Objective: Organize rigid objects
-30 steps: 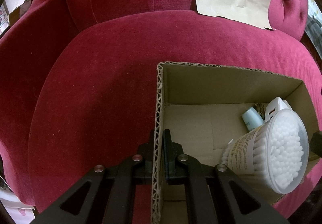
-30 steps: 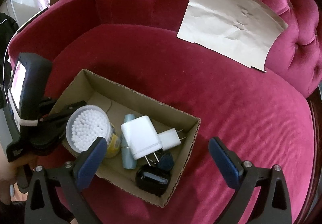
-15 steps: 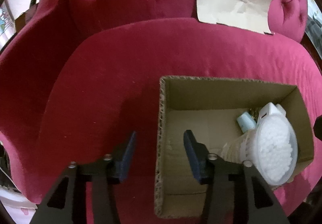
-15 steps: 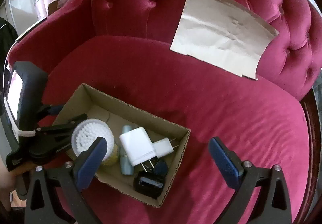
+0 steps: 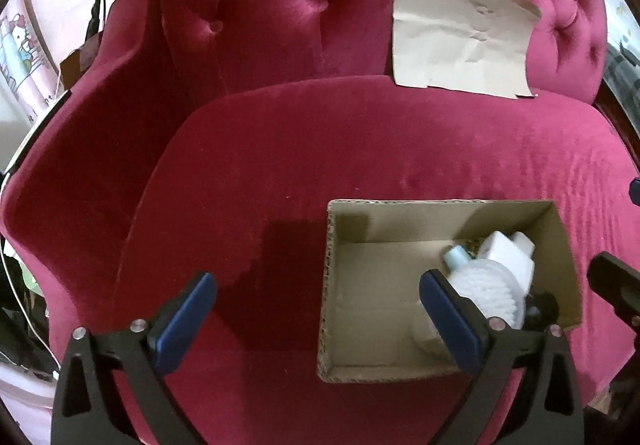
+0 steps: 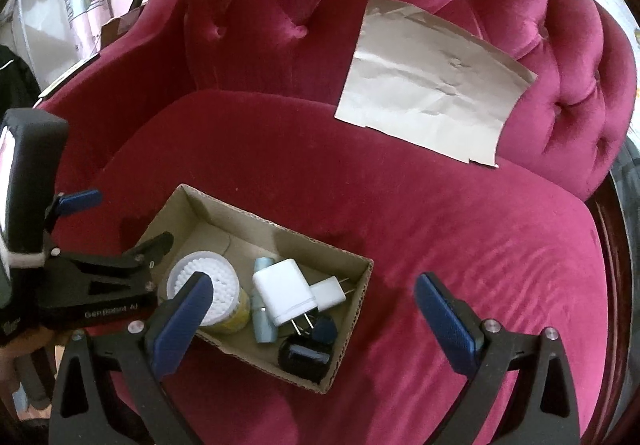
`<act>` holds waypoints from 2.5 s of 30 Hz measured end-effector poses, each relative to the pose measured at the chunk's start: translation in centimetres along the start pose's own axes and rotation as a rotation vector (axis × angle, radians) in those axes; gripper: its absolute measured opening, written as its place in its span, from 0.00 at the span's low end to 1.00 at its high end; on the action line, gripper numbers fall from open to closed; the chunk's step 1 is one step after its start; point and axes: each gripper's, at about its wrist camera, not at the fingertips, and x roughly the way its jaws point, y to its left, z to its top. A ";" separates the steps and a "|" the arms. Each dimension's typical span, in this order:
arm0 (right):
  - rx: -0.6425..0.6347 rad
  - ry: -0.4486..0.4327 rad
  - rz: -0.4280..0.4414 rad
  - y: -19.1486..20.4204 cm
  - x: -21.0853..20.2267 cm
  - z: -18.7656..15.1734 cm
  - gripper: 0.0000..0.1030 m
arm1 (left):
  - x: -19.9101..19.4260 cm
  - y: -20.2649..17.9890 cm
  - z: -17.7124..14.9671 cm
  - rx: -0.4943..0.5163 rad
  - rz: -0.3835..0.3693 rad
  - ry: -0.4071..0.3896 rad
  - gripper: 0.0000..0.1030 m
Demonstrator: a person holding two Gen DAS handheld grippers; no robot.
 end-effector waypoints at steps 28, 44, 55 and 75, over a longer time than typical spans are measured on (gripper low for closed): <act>0.157 -0.030 -0.012 -1.2 -11.4 -1.7 1.00 | -12.0 -2.9 -2.3 -0.020 -0.009 -0.084 1.00; 0.149 -0.065 -0.022 0.1 -12.6 -6.1 1.00 | -12.8 -4.2 -6.2 -0.028 -0.037 -0.105 1.00; 0.150 -0.057 -0.035 0.4 -12.9 -7.3 1.00 | -12.6 -5.1 -7.1 -0.027 -0.059 -0.095 1.00; 0.151 -0.055 -0.046 0.3 -13.4 -7.3 1.00 | -13.1 -5.1 -7.3 -0.031 -0.056 -0.090 1.00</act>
